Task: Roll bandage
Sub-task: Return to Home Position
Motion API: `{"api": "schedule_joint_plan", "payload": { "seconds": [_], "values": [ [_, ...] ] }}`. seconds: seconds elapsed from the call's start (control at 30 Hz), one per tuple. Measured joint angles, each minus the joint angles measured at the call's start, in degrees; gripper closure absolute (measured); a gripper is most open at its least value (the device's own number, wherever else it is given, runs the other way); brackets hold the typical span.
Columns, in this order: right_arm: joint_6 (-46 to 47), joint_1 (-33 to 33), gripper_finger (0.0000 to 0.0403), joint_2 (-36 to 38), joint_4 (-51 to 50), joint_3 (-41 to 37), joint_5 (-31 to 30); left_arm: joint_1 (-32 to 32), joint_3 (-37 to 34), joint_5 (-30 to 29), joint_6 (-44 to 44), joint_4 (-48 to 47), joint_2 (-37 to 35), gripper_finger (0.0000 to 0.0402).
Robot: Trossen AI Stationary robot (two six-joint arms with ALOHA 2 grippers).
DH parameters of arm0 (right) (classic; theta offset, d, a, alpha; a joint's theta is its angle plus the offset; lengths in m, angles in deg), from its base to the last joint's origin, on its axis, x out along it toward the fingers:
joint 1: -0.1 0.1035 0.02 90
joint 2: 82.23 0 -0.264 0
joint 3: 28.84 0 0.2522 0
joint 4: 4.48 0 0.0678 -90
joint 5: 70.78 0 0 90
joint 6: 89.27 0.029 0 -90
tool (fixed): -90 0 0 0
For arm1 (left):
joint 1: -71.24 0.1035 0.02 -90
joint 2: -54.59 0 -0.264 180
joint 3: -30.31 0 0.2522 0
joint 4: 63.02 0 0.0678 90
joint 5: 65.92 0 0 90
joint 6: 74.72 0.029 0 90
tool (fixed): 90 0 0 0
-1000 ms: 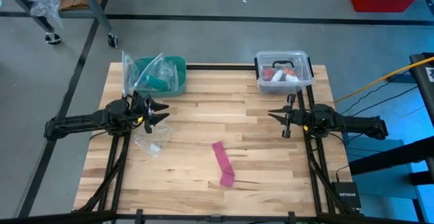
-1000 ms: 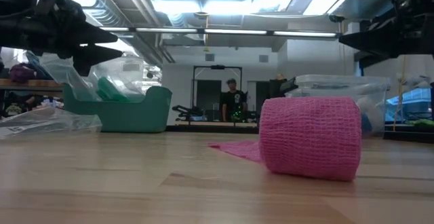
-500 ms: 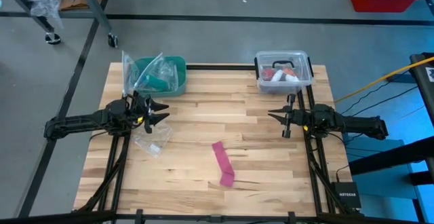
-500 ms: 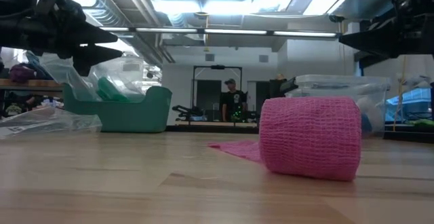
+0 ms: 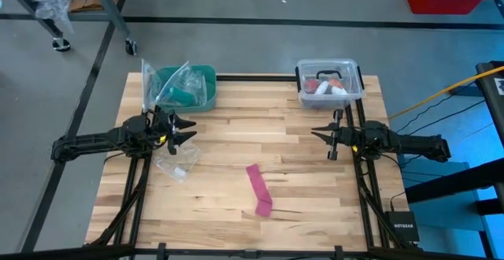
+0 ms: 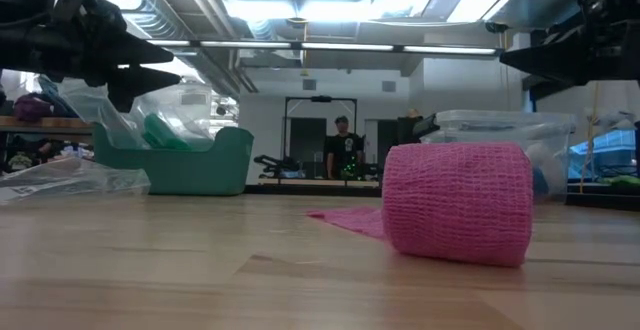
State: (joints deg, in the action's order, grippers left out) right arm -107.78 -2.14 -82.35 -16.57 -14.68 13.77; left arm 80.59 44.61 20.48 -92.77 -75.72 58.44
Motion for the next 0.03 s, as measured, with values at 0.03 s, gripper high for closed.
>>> {"api": "schedule_joint_plan", "payload": {
  "seconds": [0.03],
  "values": [
    [0.0,0.0,0.0352,0.0,0.0,0.0,0.0,0.0,0.0,0.0,0.0,0.0,-0.01,0.0196]
  ]
}}
